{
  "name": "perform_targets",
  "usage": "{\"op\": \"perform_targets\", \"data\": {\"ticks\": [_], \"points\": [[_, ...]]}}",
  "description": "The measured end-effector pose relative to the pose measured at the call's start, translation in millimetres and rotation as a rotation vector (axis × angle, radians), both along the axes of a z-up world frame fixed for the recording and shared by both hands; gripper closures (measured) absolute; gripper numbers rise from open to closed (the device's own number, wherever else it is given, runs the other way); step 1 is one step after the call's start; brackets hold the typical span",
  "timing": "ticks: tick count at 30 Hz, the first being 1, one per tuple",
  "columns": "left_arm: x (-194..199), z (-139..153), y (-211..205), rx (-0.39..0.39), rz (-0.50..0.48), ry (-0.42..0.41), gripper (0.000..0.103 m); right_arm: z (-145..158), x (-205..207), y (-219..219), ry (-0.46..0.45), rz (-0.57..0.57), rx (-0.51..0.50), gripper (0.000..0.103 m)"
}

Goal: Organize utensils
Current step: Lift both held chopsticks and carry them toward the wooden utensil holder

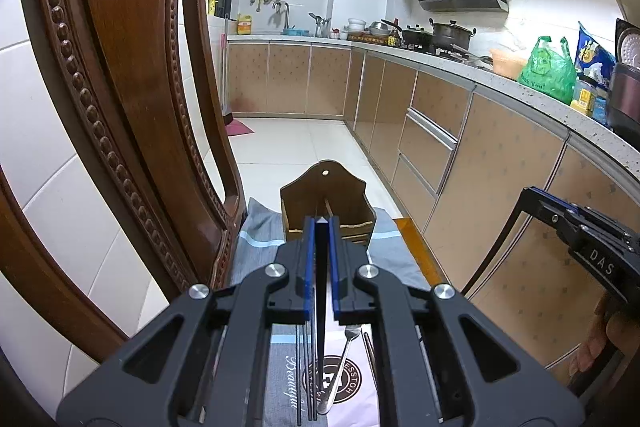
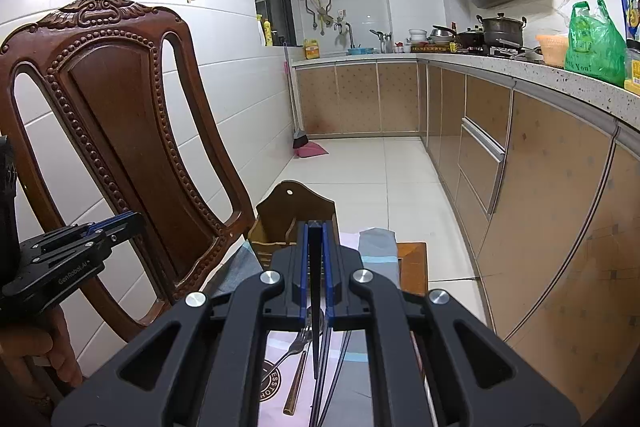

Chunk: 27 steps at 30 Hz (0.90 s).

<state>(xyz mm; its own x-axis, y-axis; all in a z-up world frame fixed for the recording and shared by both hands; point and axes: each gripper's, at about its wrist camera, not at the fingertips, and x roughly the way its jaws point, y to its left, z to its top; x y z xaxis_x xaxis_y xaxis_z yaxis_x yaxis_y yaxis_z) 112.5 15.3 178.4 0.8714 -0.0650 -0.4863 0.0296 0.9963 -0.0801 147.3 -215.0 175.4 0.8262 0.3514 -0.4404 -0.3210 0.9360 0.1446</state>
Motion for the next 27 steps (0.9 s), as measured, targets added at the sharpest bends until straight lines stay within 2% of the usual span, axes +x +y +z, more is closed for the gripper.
{"op": "perform_targets", "data": {"ticks": [18, 23, 27], "points": [[5, -7, 7, -0.01, -0.01, -0.001, 0.097, -6, 5, 10, 0.01, 0.007, -0.023, 0.096], [5, -8, 13, -0.012, -0.007, -0.004, 0.097, 6, 11, 23, -0.023, 0.006, -0.047, 0.096], [5, -8, 21, -0.038, -0.011, -0.007, 0.097, 24, 33, 37, -0.047, 0.005, -0.033, 0.096]]}}
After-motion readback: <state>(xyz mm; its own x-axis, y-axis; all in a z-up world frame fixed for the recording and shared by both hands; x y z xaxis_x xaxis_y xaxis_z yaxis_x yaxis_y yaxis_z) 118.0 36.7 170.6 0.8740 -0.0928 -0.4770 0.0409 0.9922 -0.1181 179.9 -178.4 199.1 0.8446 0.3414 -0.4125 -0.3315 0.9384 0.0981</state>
